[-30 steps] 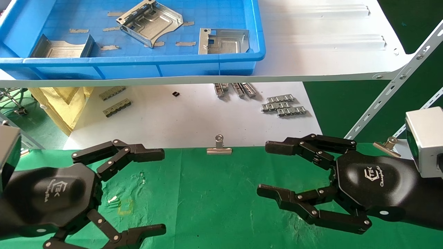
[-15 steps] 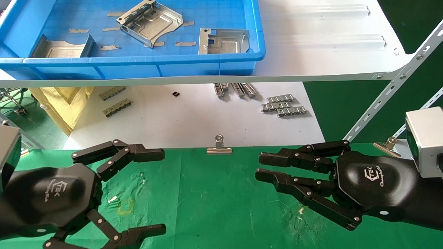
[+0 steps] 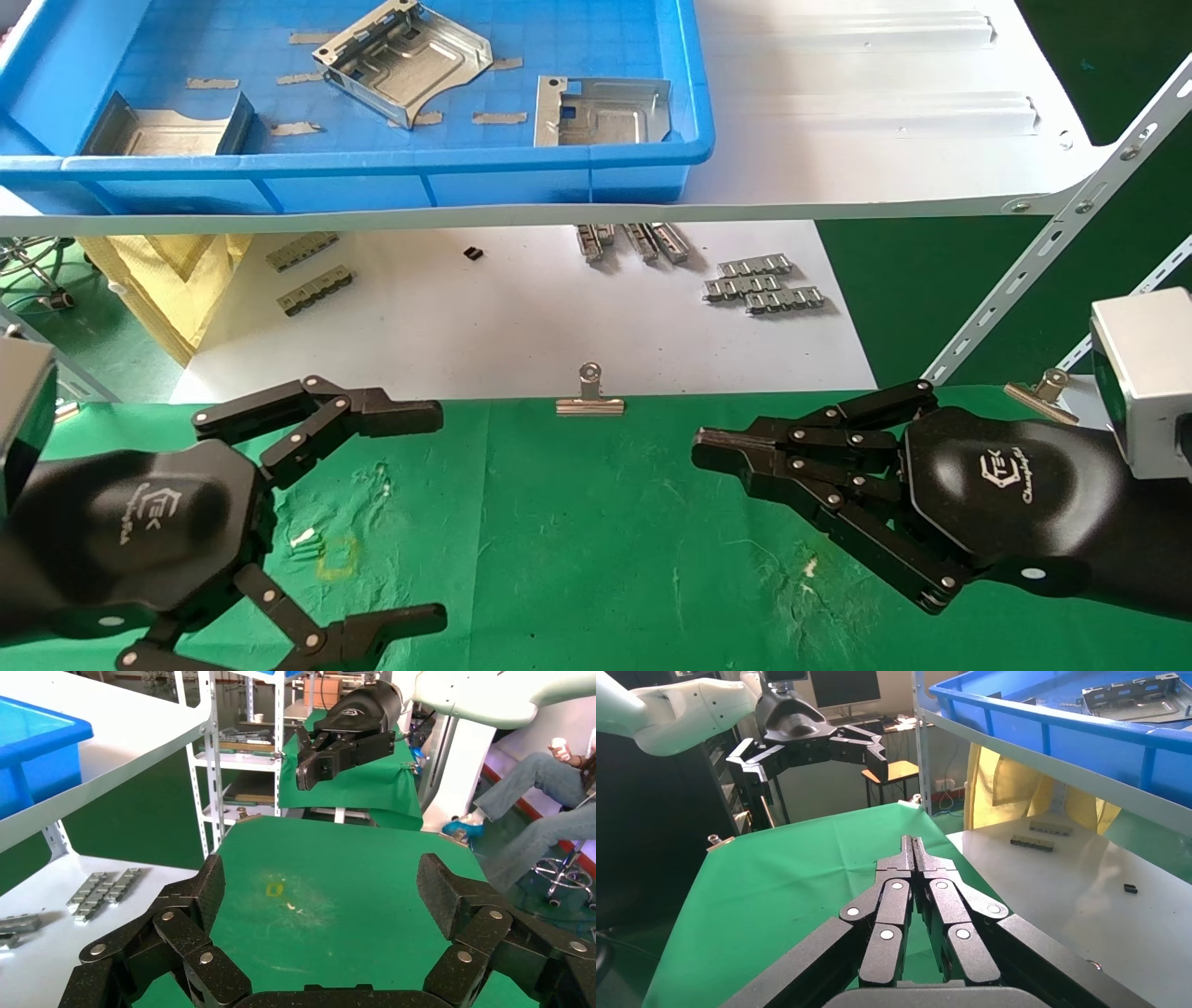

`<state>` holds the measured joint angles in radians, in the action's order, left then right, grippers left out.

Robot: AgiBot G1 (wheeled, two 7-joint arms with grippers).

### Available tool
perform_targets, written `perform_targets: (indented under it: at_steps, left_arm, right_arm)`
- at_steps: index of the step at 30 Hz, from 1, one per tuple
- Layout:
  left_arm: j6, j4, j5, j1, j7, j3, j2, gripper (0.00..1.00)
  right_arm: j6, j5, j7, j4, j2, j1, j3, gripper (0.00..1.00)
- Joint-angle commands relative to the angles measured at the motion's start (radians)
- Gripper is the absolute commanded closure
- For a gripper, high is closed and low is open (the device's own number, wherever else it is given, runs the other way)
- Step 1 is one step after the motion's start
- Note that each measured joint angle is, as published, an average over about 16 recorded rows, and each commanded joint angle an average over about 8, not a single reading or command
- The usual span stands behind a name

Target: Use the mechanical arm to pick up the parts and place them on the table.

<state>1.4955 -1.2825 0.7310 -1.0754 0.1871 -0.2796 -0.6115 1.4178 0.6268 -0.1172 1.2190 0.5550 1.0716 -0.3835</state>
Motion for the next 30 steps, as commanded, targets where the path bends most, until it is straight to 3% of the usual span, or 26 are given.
perform_targets:
  at_steps: [1, 9, 14, 21, 30]
  left_arm:
    - [0.0, 0.0, 0.0, 0.0, 0.0, 0.0, 0.0, 0.0]
    - [-0.002, 0.0, 0.001, -0.006, 0.004, 0.0, 0.0, 0.0]
    - [-0.043, 0.018, 0.035, -0.082, 0.041, -0.008, -0.018, 0.0]
    - [-0.146, 0.175, 0.198, -0.353, 0.103, -0.07, -0.13, 0.0]
    - [-0.298, 0.665, 0.472, -0.714, 0.051, -0.191, -0.356, 0.0]
  right_arm:
    - [0.0, 0.0, 0.0, 0.0, 0.0, 0.0, 0.0, 1.0]
    - [0.0, 0.0, 0.0, 0.0, 0.0, 0.0, 0.0, 1.0]
    - [0.0, 0.0, 0.0, 0.0, 0.0, 0.0, 0.0, 1.0]
    - [0.0, 0.0, 0.0, 0.0, 0.0, 0.0, 0.0, 1.0]
    - [0.0, 0.0, 0.0, 0.0, 0.0, 0.0, 0.0, 1.0]
